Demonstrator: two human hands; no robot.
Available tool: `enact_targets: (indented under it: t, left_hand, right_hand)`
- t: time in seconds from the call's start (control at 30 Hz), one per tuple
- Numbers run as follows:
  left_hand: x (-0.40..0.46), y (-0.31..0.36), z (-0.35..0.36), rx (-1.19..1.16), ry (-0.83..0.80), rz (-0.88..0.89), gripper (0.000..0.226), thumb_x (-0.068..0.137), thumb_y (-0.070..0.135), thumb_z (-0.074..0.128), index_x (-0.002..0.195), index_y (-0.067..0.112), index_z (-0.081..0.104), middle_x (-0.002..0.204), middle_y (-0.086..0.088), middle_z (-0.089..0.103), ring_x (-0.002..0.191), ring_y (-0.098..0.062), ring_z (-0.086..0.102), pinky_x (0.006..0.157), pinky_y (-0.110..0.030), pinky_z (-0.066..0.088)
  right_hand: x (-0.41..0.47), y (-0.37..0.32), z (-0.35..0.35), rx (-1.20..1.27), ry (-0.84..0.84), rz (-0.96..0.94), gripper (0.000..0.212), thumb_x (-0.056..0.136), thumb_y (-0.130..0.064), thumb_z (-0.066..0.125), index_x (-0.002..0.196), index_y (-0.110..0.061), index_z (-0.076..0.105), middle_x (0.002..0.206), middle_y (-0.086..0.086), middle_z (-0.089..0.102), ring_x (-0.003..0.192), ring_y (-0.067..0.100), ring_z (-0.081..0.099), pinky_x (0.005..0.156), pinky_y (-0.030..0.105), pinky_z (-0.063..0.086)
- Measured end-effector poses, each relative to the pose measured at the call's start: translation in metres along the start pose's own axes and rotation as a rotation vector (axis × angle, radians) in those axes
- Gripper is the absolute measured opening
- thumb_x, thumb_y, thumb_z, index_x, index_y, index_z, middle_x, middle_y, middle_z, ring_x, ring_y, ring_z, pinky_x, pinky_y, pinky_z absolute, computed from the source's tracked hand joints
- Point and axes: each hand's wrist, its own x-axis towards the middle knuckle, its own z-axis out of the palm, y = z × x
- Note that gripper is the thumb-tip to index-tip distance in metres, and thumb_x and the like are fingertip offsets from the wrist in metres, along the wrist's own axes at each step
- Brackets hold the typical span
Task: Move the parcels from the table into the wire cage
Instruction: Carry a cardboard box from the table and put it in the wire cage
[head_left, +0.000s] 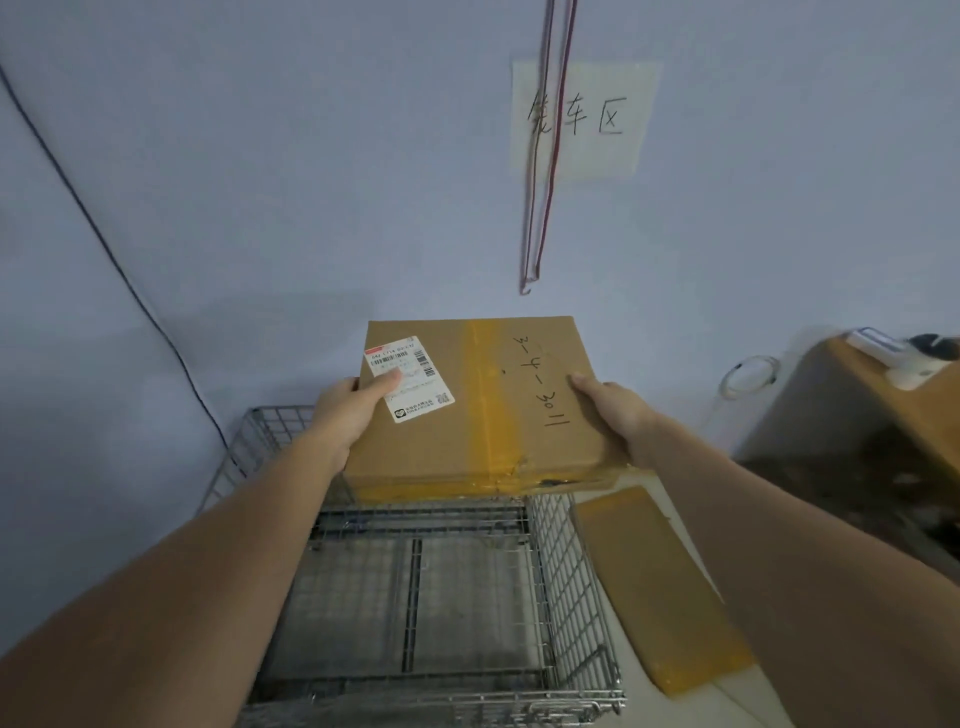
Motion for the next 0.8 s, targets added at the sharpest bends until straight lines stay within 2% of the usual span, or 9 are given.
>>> enact_targets:
  t: [0.1, 0.23, 0.33, 0.43, 0.53, 0.57, 0.67, 0.73, 0.8]
  left_hand:
    - [0.060, -0.042, 0.021, 0.048, 0.012, -0.055, 0.036, 0.093, 0.053, 0.070, 0.113, 0.022, 0.072, 0.102, -0.001, 0.078, 0.096, -0.025, 0.073, 0.089, -0.044, 0.057]
    - [0.122, -0.116, 0.045, 0.133, 0.026, -0.117, 0.032, 0.097, 0.049, 0.068, 0.115, 0.023, 0.071, 0.101, 0.001, 0.076, 0.094, -0.022, 0.071, 0.080, -0.037, 0.055]
    - [0.164, -0.179, 0.059, 0.214, 0.031, -0.175, 0.035, 0.099, 0.046, 0.066, 0.124, 0.021, 0.071, 0.110, -0.003, 0.076, 0.102, -0.026, 0.071, 0.089, -0.039, 0.054]
    - [0.209, -0.244, 0.074, 0.282, 0.060, -0.220, 0.033, 0.101, 0.045, 0.063, 0.124, 0.022, 0.069, 0.108, -0.002, 0.075, 0.093, -0.020, 0.069, 0.077, -0.033, 0.050]
    - [0.258, -0.316, 0.089, 0.301, 0.065, -0.286, 0.028, 0.103, 0.033, 0.062, 0.129, 0.023, 0.062, 0.113, 0.003, 0.069, 0.082, -0.009, 0.062, 0.067, -0.026, 0.046]
    - [0.273, -0.340, 0.095, 0.289, 0.059, -0.330, 0.027, 0.103, 0.026, 0.062, 0.130, 0.021, 0.058, 0.115, 0.002, 0.066, 0.084, -0.012, 0.062, 0.070, -0.027, 0.046]
    - [0.319, -0.417, 0.111, 0.237, 0.012, -0.470, 0.049, 0.099, 0.015, 0.065, 0.144, 0.009, 0.050, 0.124, -0.007, 0.069, 0.101, -0.023, 0.068, 0.087, -0.041, 0.052]
    - [0.346, -0.462, 0.123, 0.227, 0.005, -0.522, 0.047, 0.100, 0.013, 0.064, 0.143, 0.009, 0.047, 0.126, -0.010, 0.068, 0.102, -0.024, 0.067, 0.084, -0.040, 0.053]
    - [0.366, -0.498, 0.135, 0.221, 0.014, -0.543, 0.036, 0.101, 0.012, 0.063, 0.134, 0.009, 0.048, 0.126, -0.007, 0.065, 0.100, -0.022, 0.064, 0.079, -0.035, 0.050]
  right_hand:
    - [0.066, 0.031, 0.022, -0.046, 0.017, 0.048, 0.057, 0.100, -0.059, 0.055, 0.132, -0.012, 0.061, 0.122, 0.009, 0.069, 0.106, 0.029, 0.066, 0.093, 0.040, 0.052]
    - [0.136, 0.097, 0.055, -0.163, -0.018, 0.207, 0.069, 0.100, -0.065, 0.049, 0.144, -0.013, 0.055, 0.140, 0.010, 0.061, 0.122, 0.033, 0.059, 0.111, 0.046, 0.045]
    - [0.177, 0.150, 0.087, -0.255, -0.064, 0.278, 0.081, 0.096, -0.067, 0.055, 0.155, -0.013, 0.039, 0.148, 0.012, 0.054, 0.130, 0.034, 0.055, 0.114, 0.047, 0.043]
    - [0.220, 0.201, 0.122, -0.260, -0.028, 0.311, 0.081, 0.101, -0.052, 0.059, 0.160, -0.011, 0.019, 0.155, 0.016, 0.043, 0.139, 0.037, 0.047, 0.113, 0.045, 0.039]
    - [0.266, 0.263, 0.155, -0.270, -0.026, 0.358, 0.079, 0.102, -0.046, 0.061, 0.157, -0.010, 0.018, 0.153, 0.018, 0.044, 0.138, 0.038, 0.048, 0.115, 0.049, 0.040]
    - [0.283, 0.286, 0.165, -0.271, -0.022, 0.372, 0.078, 0.101, -0.046, 0.061, 0.156, -0.010, 0.019, 0.153, 0.018, 0.045, 0.138, 0.038, 0.048, 0.116, 0.051, 0.041]
    - [0.334, 0.350, 0.191, -0.297, 0.030, 0.400, 0.075, 0.102, -0.044, 0.061, 0.156, -0.008, 0.024, 0.154, 0.018, 0.039, 0.136, 0.040, 0.048, 0.111, 0.050, 0.045]
    - [0.364, 0.386, 0.207, -0.342, 0.060, 0.414, 0.078, 0.101, -0.048, 0.059, 0.159, -0.009, 0.023, 0.155, 0.017, 0.033, 0.136, 0.042, 0.047, 0.109, 0.051, 0.048]
    - [0.394, 0.423, 0.220, -0.391, 0.058, 0.401, 0.084, 0.098, -0.055, 0.060, 0.160, -0.011, 0.025, 0.154, 0.017, 0.036, 0.136, 0.042, 0.048, 0.110, 0.054, 0.047]
